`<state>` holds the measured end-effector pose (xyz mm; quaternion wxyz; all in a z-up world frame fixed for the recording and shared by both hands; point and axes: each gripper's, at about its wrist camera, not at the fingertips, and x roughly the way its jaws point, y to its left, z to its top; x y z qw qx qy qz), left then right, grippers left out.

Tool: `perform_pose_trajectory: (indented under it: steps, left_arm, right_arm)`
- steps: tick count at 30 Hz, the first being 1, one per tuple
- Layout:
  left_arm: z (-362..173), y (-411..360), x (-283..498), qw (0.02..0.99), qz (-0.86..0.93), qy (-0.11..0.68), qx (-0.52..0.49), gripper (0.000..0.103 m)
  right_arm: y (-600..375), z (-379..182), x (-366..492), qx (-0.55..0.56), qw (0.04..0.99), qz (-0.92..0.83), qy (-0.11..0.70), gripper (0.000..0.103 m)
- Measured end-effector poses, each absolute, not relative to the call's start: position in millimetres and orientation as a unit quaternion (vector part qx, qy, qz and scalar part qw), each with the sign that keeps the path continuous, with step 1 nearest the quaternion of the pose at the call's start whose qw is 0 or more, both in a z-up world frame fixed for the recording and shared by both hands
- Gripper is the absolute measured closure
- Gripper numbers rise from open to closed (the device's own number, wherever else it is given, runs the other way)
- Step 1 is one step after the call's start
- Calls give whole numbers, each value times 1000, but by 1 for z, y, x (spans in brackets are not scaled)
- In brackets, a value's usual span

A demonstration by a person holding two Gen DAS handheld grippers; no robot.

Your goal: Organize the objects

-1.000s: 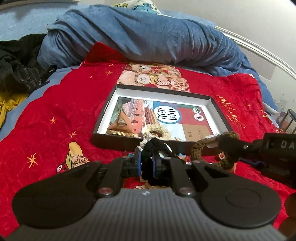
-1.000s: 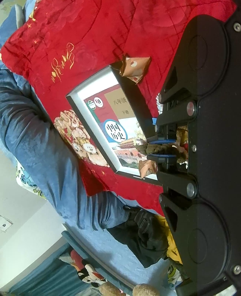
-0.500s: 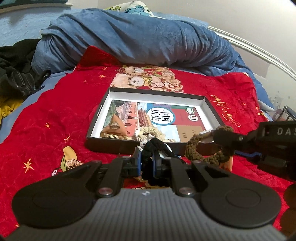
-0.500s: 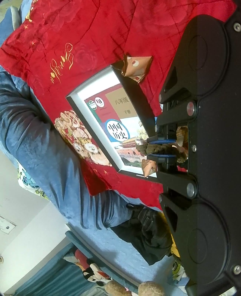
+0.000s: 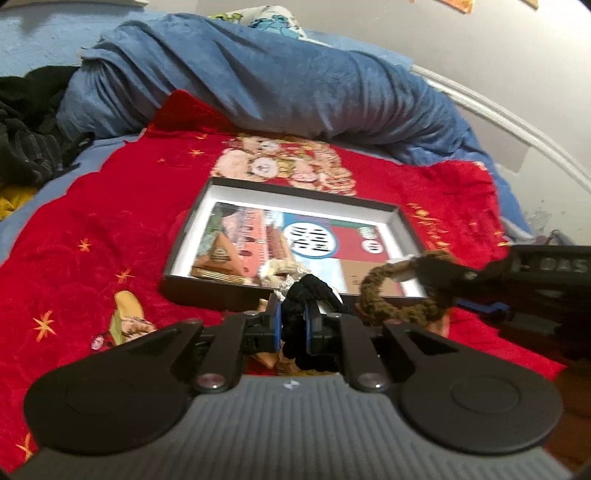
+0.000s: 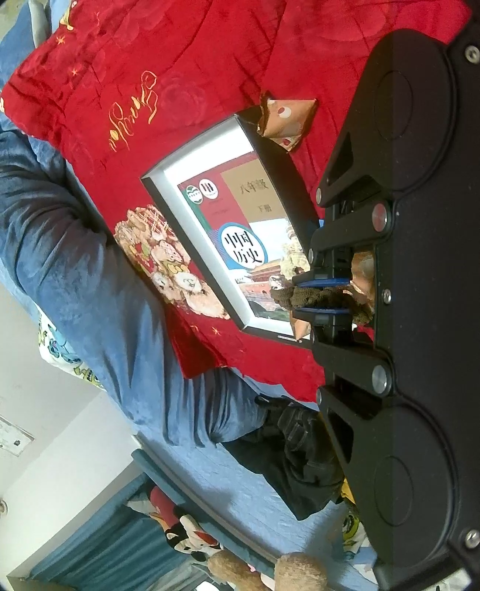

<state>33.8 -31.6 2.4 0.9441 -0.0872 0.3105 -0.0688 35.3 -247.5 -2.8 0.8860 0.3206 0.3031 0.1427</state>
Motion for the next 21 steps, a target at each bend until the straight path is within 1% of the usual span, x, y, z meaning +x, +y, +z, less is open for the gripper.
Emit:
perform_pose_trajectory:
  steps: [4, 10, 16, 21]
  left_arm:
    - [7, -36, 26, 952, -84, 286, -74, 87]
    - [10, -39, 26, 954, -90, 274, -77, 87]
    - [15, -36, 33, 959, -81, 259, -82, 87]
    - [28, -35, 47, 967, -78, 229, -76, 87]
  right_arm:
    - [-250, -1, 36, 322, 887, 140, 299, 91]
    - [-257, 8, 41, 325, 890, 147, 283, 91]
    - [-266, 14, 53, 331, 890, 152, 275, 91]
    - [-272, 25, 71, 318, 896, 159, 264, 91]
